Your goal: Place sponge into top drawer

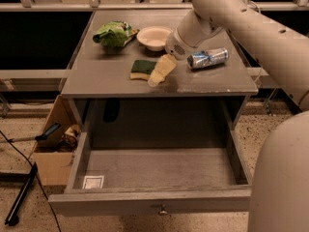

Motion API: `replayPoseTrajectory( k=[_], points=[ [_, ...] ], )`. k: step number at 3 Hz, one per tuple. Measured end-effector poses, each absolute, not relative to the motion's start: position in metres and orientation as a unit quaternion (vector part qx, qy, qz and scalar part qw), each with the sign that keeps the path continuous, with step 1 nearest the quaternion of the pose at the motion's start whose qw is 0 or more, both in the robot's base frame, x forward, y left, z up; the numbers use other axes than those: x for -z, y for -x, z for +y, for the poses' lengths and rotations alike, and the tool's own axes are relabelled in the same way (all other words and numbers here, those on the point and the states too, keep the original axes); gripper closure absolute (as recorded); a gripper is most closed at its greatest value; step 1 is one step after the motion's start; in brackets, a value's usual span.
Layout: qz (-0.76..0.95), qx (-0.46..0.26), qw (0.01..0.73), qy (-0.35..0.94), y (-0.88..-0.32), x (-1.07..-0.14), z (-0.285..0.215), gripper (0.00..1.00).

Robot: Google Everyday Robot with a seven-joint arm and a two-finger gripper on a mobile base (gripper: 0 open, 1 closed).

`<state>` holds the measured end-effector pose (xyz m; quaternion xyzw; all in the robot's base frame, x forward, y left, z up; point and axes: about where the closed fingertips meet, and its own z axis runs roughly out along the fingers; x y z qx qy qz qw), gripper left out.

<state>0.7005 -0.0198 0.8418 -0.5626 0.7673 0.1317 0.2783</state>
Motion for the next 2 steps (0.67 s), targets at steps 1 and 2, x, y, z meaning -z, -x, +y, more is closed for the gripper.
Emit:
replayPoseTrajectory(
  k=[1, 2],
  points=[
    [0.769, -0.132, 0.274, 0.562, -0.7019, -0.8382, -0.0201, 0.02],
    [0.769, -0.132, 0.274, 0.562, -0.7019, -0.8381, -0.0201, 0.24]
  ],
)
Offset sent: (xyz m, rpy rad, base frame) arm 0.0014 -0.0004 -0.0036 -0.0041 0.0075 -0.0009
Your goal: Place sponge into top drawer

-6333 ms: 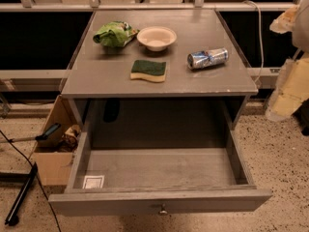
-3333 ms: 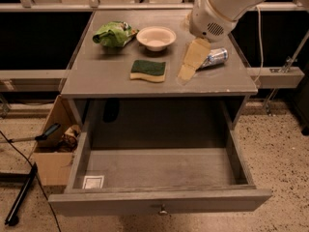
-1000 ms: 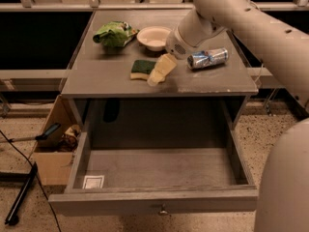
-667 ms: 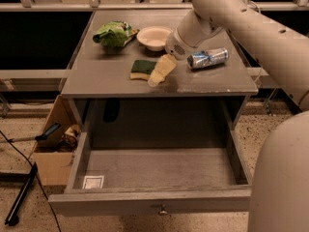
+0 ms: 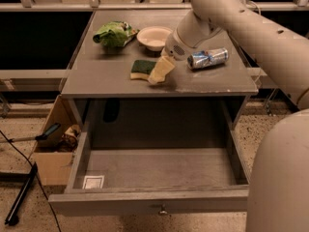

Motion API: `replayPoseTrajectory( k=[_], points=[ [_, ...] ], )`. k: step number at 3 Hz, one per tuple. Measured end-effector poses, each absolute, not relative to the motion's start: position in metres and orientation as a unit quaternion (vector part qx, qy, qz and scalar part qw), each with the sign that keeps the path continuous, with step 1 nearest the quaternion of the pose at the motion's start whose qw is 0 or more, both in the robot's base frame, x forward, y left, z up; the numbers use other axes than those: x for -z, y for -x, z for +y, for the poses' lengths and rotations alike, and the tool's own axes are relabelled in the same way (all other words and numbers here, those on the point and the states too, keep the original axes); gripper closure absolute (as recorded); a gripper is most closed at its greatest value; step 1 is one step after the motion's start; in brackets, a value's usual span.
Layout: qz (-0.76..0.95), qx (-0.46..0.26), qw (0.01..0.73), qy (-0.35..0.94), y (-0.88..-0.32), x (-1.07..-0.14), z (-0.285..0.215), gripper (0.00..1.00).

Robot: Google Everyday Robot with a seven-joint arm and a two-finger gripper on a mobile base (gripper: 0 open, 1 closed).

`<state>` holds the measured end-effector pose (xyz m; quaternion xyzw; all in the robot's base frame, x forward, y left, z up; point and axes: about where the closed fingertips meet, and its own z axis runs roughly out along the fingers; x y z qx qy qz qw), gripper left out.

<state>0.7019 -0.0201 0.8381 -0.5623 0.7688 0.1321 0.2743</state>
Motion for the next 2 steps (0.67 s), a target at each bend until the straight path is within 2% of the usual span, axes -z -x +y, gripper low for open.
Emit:
replayPoseTrajectory(
  k=[2],
  points=[
    [0.769, -0.132, 0.274, 0.562, -0.7019, -0.8381, -0.0201, 0.71]
  ],
)
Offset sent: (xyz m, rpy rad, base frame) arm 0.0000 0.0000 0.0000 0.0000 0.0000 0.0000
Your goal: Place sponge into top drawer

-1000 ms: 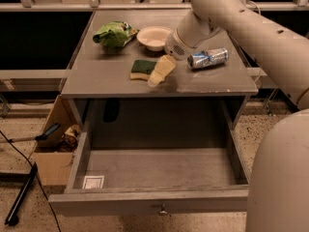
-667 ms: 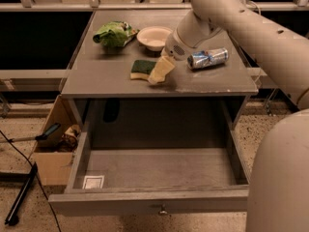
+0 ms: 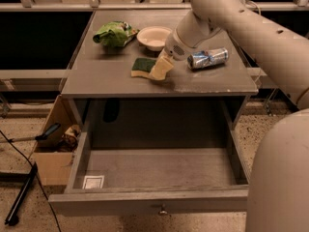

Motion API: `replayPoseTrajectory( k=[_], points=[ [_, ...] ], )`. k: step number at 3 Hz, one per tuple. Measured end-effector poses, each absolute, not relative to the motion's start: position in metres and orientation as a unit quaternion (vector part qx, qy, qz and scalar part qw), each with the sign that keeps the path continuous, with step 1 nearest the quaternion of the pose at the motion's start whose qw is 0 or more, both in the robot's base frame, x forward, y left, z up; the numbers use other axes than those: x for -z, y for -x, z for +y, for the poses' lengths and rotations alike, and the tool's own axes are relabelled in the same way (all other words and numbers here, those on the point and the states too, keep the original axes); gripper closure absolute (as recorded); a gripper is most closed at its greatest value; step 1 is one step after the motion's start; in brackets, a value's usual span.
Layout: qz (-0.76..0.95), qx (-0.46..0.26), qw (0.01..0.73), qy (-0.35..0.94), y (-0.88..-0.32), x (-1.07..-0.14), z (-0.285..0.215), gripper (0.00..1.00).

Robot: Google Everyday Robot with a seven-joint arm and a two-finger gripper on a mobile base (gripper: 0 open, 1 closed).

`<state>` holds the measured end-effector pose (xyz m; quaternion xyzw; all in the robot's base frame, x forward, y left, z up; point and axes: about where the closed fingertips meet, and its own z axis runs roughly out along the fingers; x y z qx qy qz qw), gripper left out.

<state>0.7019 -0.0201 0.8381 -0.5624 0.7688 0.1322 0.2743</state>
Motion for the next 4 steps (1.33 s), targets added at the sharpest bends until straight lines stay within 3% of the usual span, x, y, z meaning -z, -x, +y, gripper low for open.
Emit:
replayPoseTrajectory(
  k=[1, 2, 4],
  points=[
    [0.769, -0.132, 0.274, 0.562, -0.7019, -0.8381, -0.0201, 0.94],
    [0.769, -0.132, 0.274, 0.562, -0.7019, -0.838, -0.02, 1.0],
    [0.761, -0.128, 0.274, 0.574, -0.7014, -0.8479, -0.0146, 1.0]
  ],
)
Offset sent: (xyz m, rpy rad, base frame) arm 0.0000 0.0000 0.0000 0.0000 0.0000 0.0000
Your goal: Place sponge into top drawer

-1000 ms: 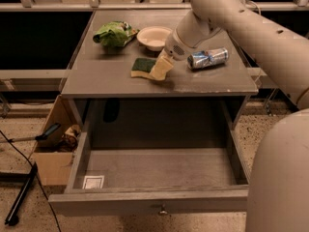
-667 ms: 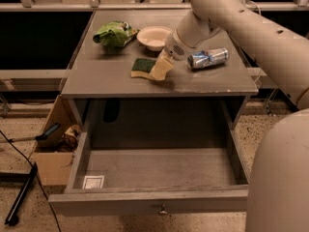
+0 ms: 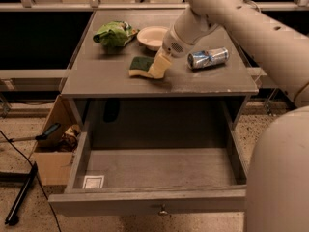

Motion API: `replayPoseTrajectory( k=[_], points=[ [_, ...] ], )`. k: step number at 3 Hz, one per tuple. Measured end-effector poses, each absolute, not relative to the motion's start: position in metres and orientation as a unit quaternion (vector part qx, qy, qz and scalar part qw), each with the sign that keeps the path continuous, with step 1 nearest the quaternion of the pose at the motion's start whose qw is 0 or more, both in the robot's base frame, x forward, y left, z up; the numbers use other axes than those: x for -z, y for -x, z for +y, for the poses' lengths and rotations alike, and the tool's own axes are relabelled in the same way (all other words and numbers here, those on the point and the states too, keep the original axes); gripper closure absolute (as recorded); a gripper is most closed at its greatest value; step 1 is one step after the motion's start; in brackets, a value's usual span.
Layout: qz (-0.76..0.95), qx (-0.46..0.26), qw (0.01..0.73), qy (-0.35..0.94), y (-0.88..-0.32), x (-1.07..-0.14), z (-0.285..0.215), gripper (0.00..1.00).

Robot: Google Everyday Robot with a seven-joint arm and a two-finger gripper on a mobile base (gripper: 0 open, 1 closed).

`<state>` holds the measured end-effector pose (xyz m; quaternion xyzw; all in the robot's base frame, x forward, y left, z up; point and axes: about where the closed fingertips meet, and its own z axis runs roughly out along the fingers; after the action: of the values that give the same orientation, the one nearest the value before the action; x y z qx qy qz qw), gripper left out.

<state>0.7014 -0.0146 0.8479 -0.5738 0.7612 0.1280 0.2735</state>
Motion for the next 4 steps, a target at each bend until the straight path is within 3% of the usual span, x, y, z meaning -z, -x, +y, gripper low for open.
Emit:
replayPoseTrajectory(
  k=[2, 4],
  points=[
    [0.745, -0.104, 0.319, 0.577, -0.666, -0.905, -0.038, 1.0],
    [0.741, -0.071, 0.373, 0.554, -0.57, -0.94, -0.09, 1.0]
  ],
)
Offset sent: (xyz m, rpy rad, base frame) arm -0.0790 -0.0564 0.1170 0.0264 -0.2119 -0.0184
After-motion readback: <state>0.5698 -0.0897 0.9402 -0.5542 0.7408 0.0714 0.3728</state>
